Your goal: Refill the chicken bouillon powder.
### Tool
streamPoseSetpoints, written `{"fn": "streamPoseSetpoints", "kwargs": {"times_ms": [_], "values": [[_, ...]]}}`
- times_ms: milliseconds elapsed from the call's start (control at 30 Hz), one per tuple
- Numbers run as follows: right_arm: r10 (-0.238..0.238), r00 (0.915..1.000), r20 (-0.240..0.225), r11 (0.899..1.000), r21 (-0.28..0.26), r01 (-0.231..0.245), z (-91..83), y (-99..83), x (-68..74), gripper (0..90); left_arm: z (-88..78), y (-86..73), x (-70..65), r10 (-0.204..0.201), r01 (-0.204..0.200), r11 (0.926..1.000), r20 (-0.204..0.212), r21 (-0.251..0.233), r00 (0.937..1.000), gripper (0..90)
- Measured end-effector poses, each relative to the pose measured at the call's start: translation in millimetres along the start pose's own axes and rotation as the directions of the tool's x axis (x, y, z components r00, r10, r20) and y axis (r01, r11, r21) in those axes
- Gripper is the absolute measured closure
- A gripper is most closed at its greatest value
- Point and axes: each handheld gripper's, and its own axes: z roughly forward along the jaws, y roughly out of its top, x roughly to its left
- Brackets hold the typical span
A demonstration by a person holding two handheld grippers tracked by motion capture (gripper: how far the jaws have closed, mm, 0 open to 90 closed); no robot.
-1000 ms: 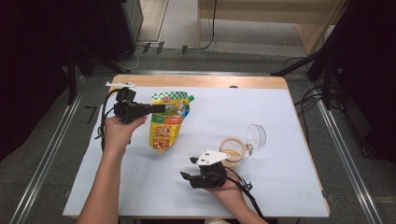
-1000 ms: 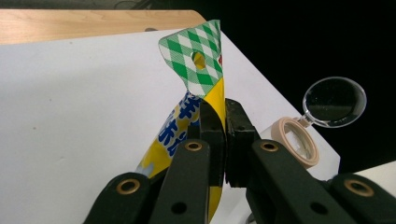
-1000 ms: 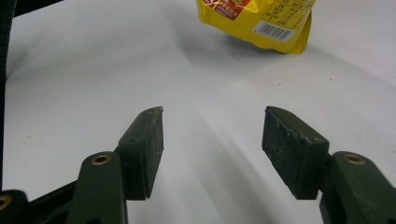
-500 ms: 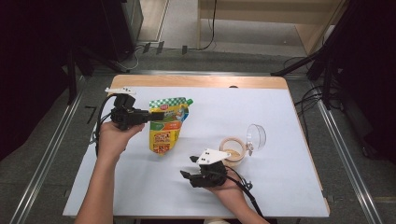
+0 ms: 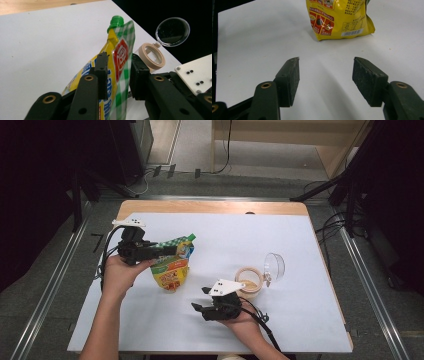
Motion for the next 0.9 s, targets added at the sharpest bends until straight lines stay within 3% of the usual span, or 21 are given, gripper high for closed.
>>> {"fn": "streamPoseSetpoints", "kwargs": {"times_ms": [233,467,900], "values": [[0.002,1.0,-0.006,1.0,0.007,-0.001,0.3,0.6,0.4,39.4,-6.4,4.6,-7.9,0.015,-0.015,0.9997,-0.007,-0.017,0.9999,66.6],[-0.003,0.9999,-0.011,1.0,0.012,0.003,1.1,1.3,1.1,39.4,-11.7,8.2,-7.6,0.003,-0.003,0.9997,-0.032,-0.025,0.9995,61.6],[0.008,0.9997,-0.022,0.999,0.036,-0.007,0.5,3.6,2.9,39.4,-41.3,14.6,-12.3,0.003,-0.009,0.9968,-0.077,-0.079,0.997,56.7]]}}
